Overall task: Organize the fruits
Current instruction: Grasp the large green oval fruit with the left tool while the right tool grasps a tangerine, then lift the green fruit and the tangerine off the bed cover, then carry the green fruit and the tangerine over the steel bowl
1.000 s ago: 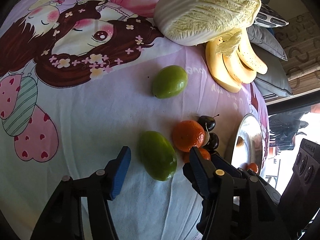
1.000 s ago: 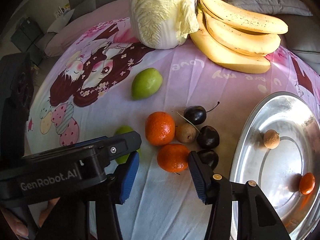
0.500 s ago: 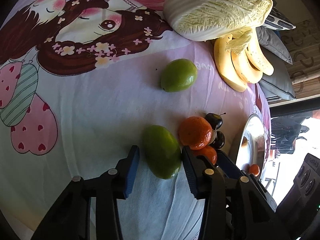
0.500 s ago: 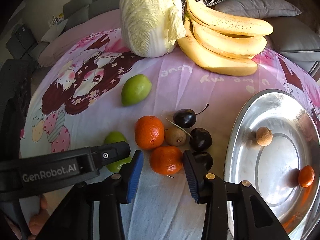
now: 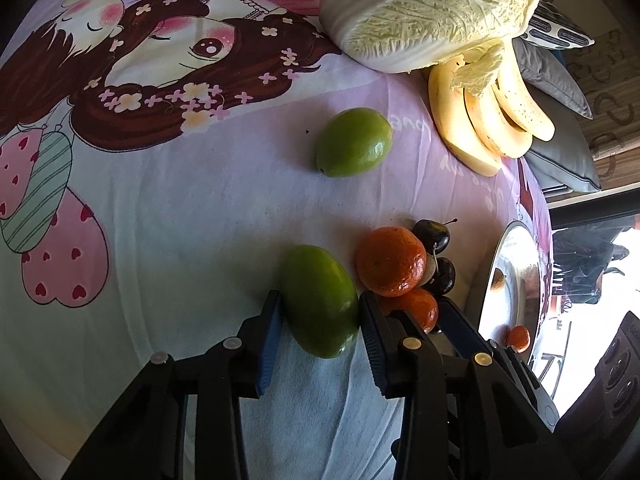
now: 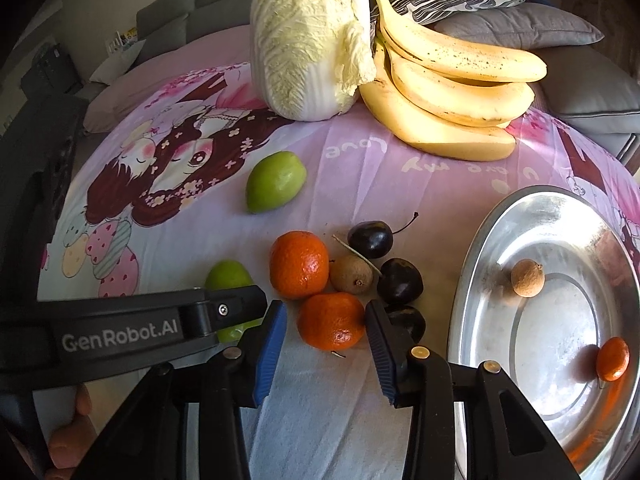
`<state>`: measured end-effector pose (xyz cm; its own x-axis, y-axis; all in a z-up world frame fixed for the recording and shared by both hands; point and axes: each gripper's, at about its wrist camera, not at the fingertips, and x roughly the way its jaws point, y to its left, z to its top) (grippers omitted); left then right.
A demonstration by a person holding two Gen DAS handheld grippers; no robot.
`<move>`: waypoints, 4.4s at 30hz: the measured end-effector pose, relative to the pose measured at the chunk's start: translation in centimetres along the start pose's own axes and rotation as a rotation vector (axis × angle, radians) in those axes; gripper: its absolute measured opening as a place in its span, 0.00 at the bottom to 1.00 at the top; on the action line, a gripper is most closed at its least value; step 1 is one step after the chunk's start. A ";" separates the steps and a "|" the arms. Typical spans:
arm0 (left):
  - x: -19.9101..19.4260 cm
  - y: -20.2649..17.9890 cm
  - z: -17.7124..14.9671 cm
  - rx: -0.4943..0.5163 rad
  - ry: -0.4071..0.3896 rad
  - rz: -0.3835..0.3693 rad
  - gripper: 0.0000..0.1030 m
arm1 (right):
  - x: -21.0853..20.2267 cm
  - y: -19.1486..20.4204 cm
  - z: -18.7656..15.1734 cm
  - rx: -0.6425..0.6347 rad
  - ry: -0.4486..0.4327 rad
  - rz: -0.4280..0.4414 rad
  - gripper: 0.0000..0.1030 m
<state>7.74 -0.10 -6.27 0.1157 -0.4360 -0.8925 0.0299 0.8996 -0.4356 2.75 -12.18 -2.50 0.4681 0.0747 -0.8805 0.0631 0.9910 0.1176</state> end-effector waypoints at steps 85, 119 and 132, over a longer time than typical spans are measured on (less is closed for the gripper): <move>-6.4 -3.9 0.4 0.053 -0.152 0.089 0.39 | -5.2 -4.1 0.8 0.055 -0.164 -0.105 0.39; 1.1 -22.5 -2.0 0.465 0.000 0.092 0.39 | -9.2 -21.5 -1.8 0.510 -0.179 -0.256 0.39; 4.4 -24.1 -0.7 0.483 0.042 0.130 0.39 | -7.3 -21.7 -1.2 0.487 -0.125 -0.255 0.39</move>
<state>6.81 -23.70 0.16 0.1089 -0.3114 -0.9440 0.4757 0.8502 -0.2255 -3.09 -34.05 0.80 0.4838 -0.2033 -0.8512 0.5734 0.8084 0.1328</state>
